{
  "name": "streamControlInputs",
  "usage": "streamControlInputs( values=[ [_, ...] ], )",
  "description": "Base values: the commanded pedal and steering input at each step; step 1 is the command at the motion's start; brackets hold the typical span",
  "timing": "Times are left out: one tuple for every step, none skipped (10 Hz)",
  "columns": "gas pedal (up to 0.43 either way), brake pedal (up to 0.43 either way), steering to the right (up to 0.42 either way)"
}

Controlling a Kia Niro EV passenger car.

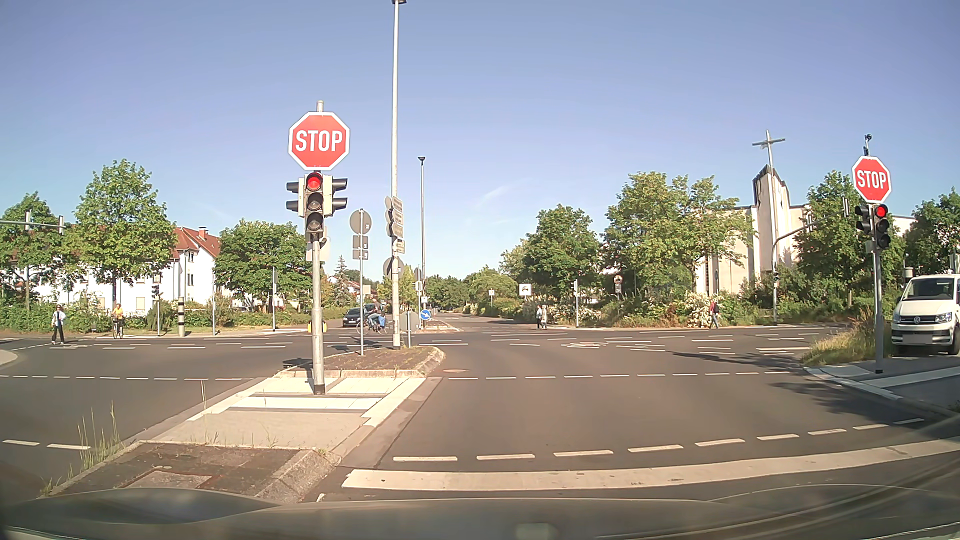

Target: Follow the waypoints while adhering to traffic rules and regulations

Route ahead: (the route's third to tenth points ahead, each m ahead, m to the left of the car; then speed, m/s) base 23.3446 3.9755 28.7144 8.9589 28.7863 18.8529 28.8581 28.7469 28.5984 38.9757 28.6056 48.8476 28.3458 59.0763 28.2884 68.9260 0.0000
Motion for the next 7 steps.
streamControlInputs(
  values=[
    [0.000,0.311,0.012],
    [0.000,0.311,0.012],
    [0.000,0.311,0.012],
    [0.000,0.311,0.012],
    [0.000,0.311,0.012],
    [0.000,0.311,0.012],
    [0.000,0.311,0.012]
  ],
)
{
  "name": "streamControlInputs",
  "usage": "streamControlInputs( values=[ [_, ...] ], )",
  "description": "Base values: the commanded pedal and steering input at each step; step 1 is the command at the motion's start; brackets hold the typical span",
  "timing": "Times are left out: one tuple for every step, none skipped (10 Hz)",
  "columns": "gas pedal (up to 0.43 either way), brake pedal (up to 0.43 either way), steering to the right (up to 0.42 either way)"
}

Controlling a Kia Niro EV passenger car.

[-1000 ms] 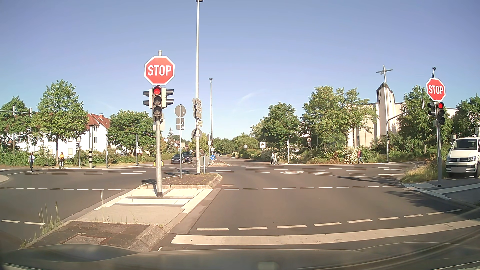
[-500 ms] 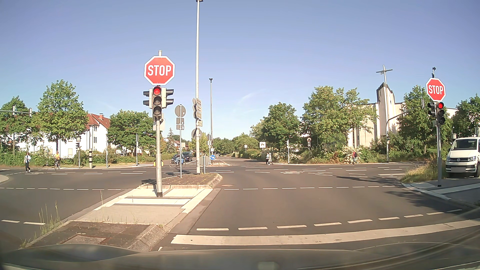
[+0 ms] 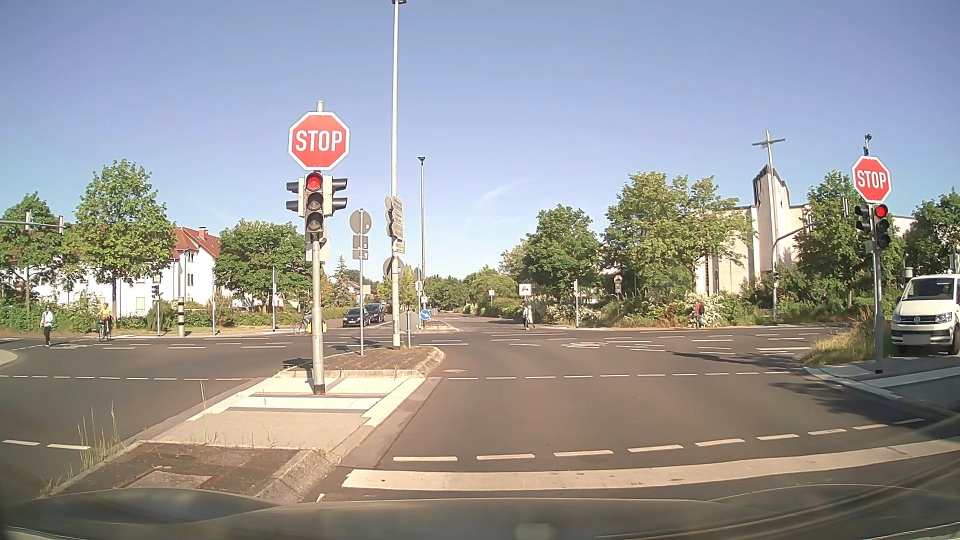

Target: Follow the waypoints while adhering to traffic rules and regulations

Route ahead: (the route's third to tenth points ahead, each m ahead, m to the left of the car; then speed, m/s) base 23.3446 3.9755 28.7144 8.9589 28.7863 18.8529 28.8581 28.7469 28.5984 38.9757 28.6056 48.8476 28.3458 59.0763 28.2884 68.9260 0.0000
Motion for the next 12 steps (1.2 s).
streamControlInputs(
  values=[
    [0.000,0.311,0.012],
    [0.000,0.311,0.012],
    [0.000,0.311,0.012],
    [0.000,0.311,0.012],
    [0.000,0.311,0.012],
    [0.000,0.311,0.012],
    [0.000,0.311,0.012],
    [0.000,0.311,0.012],
    [0.000,0.311,0.012],
    [0.000,0.311,0.012],
    [0.000,0.311,0.012],
    [0.000,0.311,0.012]
  ],
)
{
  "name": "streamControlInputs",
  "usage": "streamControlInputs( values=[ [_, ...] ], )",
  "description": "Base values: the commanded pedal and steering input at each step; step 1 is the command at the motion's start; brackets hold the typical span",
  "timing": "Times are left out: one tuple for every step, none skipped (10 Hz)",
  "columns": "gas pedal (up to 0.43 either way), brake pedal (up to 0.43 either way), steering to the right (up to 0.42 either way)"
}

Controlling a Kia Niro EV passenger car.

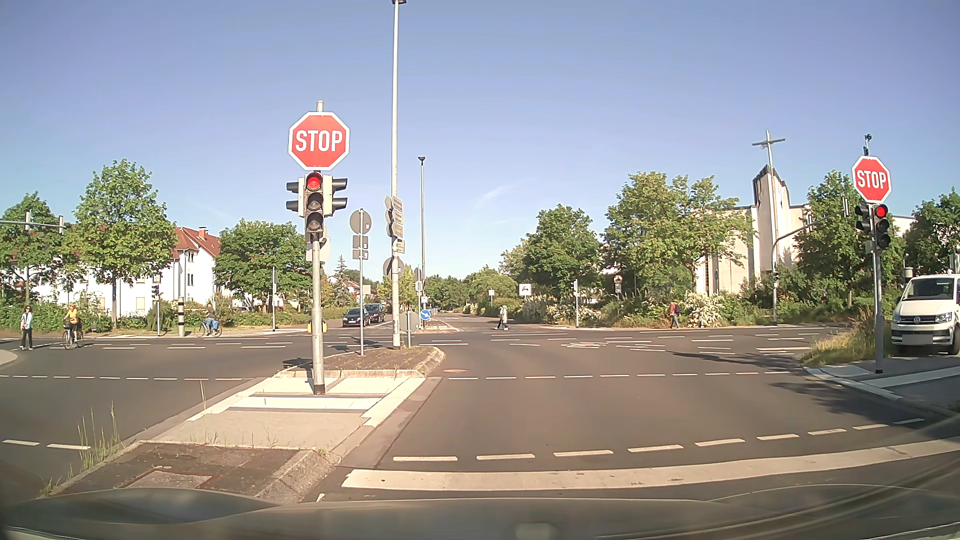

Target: Follow the waypoints while adhering to traffic rules and regulations

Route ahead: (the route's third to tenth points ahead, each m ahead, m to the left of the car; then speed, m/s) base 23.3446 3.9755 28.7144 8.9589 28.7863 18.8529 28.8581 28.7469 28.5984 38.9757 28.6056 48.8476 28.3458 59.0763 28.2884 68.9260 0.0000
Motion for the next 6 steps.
streamControlInputs(
  values=[
    [0.000,0.311,0.012],
    [0.000,0.311,0.012],
    [0.000,0.311,0.012],
    [0.000,0.311,0.012],
    [0.000,0.311,0.012],
    [0.000,0.311,0.012]
  ],
)
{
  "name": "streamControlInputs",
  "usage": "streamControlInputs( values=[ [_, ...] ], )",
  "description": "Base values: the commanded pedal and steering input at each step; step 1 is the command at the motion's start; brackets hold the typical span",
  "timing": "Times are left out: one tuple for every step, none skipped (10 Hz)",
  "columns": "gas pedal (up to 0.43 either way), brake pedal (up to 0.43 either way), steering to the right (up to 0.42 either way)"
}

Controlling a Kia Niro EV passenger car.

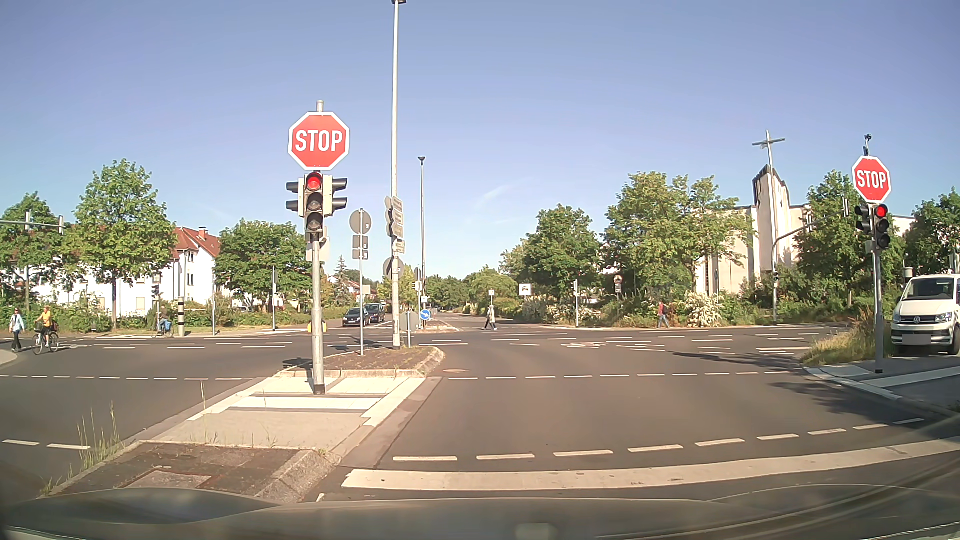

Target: Follow the waypoints while adhering to traffic rules and regulations

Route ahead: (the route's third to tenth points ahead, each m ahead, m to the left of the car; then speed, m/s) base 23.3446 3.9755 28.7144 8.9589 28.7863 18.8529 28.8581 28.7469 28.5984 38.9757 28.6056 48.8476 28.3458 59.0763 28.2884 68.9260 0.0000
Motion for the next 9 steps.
streamControlInputs(
  values=[
    [0.000,0.311,0.012],
    [0.000,0.311,0.012],
    [0.000,0.311,0.012],
    [0.000,0.311,0.012],
    [0.000,0.311,0.012],
    [0.000,0.311,0.012],
    [0.000,0.311,0.012],
    [0.000,0.311,0.012],
    [0.000,0.311,0.012]
  ],
)
